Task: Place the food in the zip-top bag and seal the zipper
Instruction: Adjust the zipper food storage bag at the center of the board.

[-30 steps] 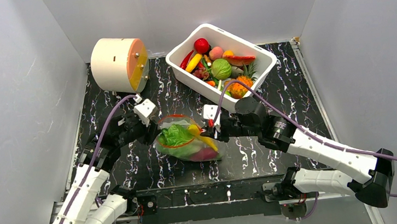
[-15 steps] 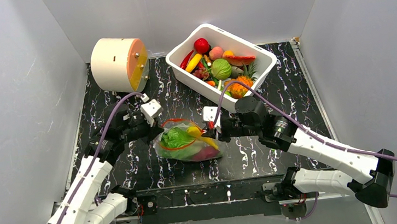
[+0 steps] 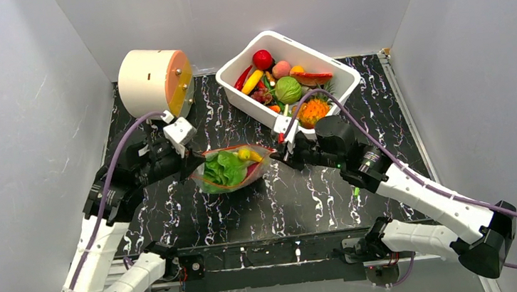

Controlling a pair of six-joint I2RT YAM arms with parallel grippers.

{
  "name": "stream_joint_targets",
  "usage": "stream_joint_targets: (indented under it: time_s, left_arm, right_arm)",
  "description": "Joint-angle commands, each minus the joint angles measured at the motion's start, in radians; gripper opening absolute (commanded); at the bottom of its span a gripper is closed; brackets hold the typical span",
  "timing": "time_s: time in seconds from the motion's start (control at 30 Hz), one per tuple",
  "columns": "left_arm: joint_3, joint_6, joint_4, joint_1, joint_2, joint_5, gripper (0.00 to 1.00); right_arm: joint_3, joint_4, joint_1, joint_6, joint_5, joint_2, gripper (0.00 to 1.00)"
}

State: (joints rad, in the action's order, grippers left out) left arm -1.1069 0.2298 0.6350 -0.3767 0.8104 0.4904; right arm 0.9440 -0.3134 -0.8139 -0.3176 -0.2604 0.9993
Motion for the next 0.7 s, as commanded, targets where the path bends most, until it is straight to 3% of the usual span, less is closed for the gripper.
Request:
stream_joint_targets:
  time_s: [0.0, 0.2, 0.3, 0.43, 0.67]
  left_arm:
    - [0.010, -0.023, 0.043, 0.001, 0.028, 0.002, 0.00]
    - [0.079, -0.067, -0.037, 0.001, 0.002, 0.000, 0.00]
    - [0.119, -0.083, -0.071, 0.000, -0.016, -0.006, 0.00]
    - [0.145, -0.107, -0.099, 0.001, -0.026, -0.029, 0.00]
    - [0.172, -0.124, -0.134, 0.001, -0.045, -0.086, 0.00]
  right_arm:
    - [0.026, 0.114, 0.011, 0.035, -0.010, -0.012, 0.03]
    - [0.030, 0.140, 0.010, 0.039, 0.002, 0.016, 0.12]
    - [0.034, 0.163, 0.011, 0.057, 0.017, 0.015, 0.23]
    - [0.059, 0.179, 0.012, 0.080, 0.054, 0.020, 0.48]
    - [0.111, 0.198, 0.011, 0.126, 0.167, 0.033, 0.63]
